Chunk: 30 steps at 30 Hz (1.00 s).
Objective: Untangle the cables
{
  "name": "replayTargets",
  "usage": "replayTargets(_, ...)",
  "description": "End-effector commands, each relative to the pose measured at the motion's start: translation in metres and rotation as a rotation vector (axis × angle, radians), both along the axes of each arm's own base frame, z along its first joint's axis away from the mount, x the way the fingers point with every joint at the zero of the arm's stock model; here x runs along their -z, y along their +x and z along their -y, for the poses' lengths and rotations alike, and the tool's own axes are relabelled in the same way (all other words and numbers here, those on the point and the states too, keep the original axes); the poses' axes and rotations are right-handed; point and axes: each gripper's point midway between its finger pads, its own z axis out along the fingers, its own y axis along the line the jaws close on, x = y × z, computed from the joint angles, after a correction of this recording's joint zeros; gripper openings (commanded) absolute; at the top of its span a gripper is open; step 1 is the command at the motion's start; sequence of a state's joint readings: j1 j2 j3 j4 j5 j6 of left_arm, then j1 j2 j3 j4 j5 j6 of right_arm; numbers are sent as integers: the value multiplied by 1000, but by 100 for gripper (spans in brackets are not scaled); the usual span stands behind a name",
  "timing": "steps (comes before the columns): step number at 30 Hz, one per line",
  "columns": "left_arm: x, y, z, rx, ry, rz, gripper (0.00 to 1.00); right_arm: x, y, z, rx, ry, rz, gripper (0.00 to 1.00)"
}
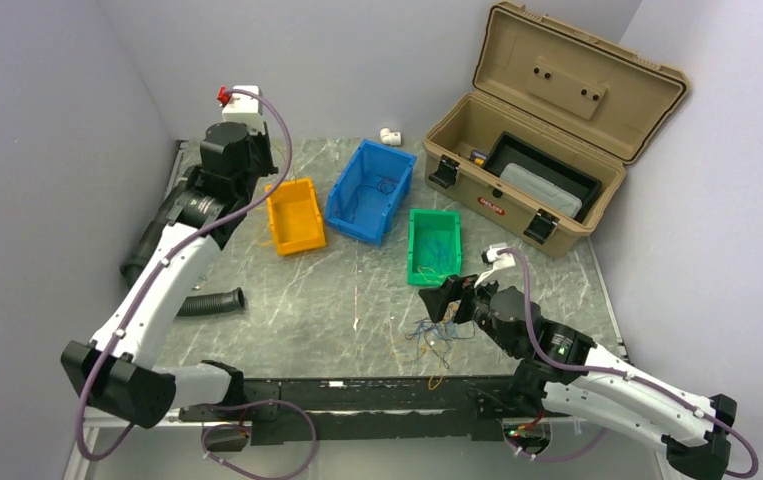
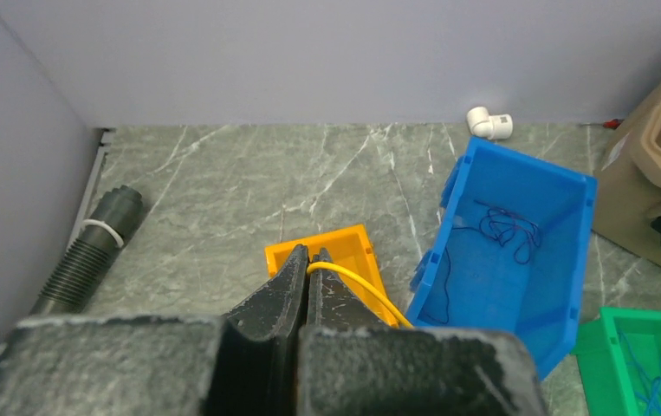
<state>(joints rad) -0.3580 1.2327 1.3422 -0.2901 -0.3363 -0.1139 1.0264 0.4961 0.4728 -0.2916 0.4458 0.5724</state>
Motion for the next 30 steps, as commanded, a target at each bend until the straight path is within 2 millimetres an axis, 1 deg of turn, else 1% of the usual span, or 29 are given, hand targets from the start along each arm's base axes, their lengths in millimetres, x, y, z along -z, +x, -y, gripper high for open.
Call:
replayTargets(1, -31, 13, -2, 6, -86, 75, 0, -29, 4, 4, 11, 14, 65, 90)
replayTargets(4, -29, 20, -4, 5, -95, 77, 0, -30, 4, 6, 15, 12, 71, 90)
replayTargets(11, -21, 33, 3, 26, -100, 53, 0, -32, 3, 11, 27, 11, 76, 91)
replayTargets(15, -10, 40, 0, 2, -81, 31, 0, -32, 3, 13, 31, 8, 77, 91)
replayTargets(19, 10, 50, -3, -22, -83, 24, 0, -33, 3, 13, 27, 11, 80, 91)
replayTargets(25, 42, 71, -10, -47, -96, -42, 0, -35, 2, 13, 27, 3, 72, 91)
replayTargets(30, 78, 83, -20, -108, -87, -138, 0, -37, 2, 17, 38, 8, 77, 91)
